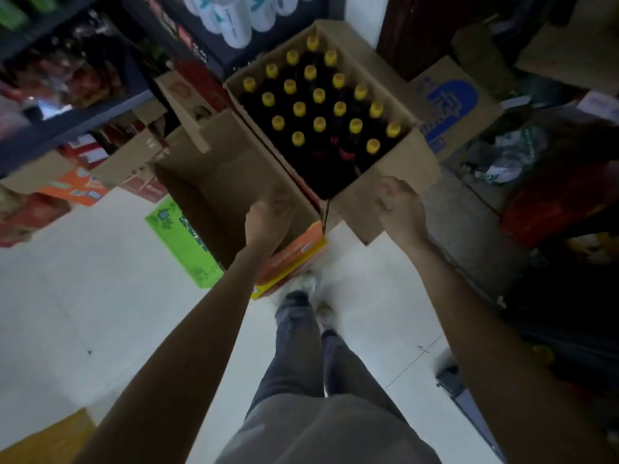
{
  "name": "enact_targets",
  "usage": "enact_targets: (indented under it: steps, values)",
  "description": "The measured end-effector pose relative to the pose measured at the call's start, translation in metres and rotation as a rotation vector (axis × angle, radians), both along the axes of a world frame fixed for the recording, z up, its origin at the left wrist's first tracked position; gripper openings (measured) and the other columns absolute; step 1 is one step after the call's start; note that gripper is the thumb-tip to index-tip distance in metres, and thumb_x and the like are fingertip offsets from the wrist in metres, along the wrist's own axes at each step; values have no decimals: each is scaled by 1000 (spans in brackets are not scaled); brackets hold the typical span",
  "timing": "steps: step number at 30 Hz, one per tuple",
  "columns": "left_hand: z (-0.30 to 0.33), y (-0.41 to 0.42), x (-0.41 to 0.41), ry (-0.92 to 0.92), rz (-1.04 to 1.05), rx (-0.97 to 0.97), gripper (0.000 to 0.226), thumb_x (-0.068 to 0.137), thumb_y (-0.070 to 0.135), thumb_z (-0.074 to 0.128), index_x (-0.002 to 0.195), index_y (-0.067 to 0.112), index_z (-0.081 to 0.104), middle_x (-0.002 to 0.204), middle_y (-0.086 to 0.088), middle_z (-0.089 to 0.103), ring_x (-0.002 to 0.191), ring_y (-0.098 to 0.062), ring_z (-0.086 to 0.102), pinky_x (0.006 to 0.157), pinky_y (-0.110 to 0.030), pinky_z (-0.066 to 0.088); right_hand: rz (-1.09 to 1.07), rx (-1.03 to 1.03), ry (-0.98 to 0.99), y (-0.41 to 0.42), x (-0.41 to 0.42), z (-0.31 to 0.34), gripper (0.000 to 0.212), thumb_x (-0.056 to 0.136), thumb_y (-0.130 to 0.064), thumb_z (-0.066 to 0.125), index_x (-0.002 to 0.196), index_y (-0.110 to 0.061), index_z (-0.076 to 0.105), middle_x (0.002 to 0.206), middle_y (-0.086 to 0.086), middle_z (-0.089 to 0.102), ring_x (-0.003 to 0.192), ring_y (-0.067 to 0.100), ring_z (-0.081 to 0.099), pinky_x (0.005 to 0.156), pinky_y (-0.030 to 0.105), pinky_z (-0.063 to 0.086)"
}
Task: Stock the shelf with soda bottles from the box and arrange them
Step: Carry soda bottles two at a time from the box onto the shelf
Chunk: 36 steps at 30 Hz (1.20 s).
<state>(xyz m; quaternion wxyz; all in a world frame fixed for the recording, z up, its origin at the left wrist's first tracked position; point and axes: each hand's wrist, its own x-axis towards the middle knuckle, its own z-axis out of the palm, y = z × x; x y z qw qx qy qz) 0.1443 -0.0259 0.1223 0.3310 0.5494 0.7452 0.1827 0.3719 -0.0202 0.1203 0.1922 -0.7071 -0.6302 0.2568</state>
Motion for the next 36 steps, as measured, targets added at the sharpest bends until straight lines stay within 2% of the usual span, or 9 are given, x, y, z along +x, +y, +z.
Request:
enact_targets:
  steps: [4, 10, 15, 18, 21, 27, 31, 34, 36]
  values:
    - [-27, 83, 16, -60, -190, 60, 35, 92, 18, 56, 126, 13, 56, 122, -3, 63, 111, -18, 59, 84, -20, 40, -66, 2, -70, 65, 1, -31, 47, 81, -4, 65, 127, -1, 56, 118, 23, 62, 108, 40, 56, 89, 40, 45]
    - [-93, 174, 64, -115, -441, -1, 62, 89, 16, 60, 144, 14, 32, 144, -6, 42, 127, -19, 47, 101, -34, 43, -137, -131, -281, 135, -1, -92, 60, 80, -25, 71, 134, -10, 49, 134, 15, 51, 130, 37, 34, 104, 46, 28]
    - [-130, 213, 95, 33, -519, -49, 70, 93, 20, 54, 150, 13, 16, 150, -9, 31, 139, -25, 28, 104, -39, 38, -165, -130, -451, 158, -2, -114, 46, 79, -30, 71, 119, -12, 58, 123, 11, 59, 123, 35, 39, 94, 43, 23]
    - [-140, 221, 106, 94, -466, -6, 59, 95, 28, 52, 147, 14, 26, 144, -11, 36, 133, -27, 33, 95, -39, 42, -193, -107, -416, 163, 2, -121, 41, 71, -30, 78, 106, -14, 64, 110, 9, 64, 114, 34, 43, 87, 42, 23]
    - [-143, 225, 114, 131, -409, 79, 44, 94, 33, 54, 131, 11, 46, 133, -10, 45, 122, -29, 41, 79, -39, 48, -206, -29, -282, 159, 7, -123, 36, 66, -28, 81, 94, -13, 65, 96, 8, 66, 103, 29, 40, 82, 45, 31]
    - [-124, 215, 95, -158, -284, 201, 31, 86, 28, 66, 115, 17, 61, 114, 4, 60, 106, -20, 56, 83, -39, 51, -436, 258, 202, 128, -1, -46, 29, 74, -25, 76, 98, -10, 68, 90, -9, 59, 94, 0, 33, 84, 10, 25]
    - [-50, 205, 75, -353, -305, 328, 33, 82, 21, 70, 114, 22, 59, 111, 7, 59, 110, -18, 58, 92, -16, 44, -509, 369, 375, 97, -6, 23, 28, 79, -29, 71, 103, -22, 59, 107, -13, 54, 110, 20, 47, 96, 28, 34]
    - [10, 192, 66, -524, -542, 364, 31, 85, 18, 65, 115, 17, 56, 123, -3, 59, 123, -22, 53, 104, -32, 41, -525, 427, 636, 68, -3, 62, 29, 86, -26, 66, 106, -25, 45, 131, 6, 52, 127, 24, 48, 104, 33, 37]
    - [39, 184, 70, -590, -721, 303, 31, 87, 18, 59, 117, 22, 52, 132, -3, 53, 131, -24, 45, 110, -35, 36, -552, 447, 786, 48, 1, 78, 30, 91, -33, 62, 109, -32, 38, 126, 13, 58, 123, 24, 54, 99, 33, 42]
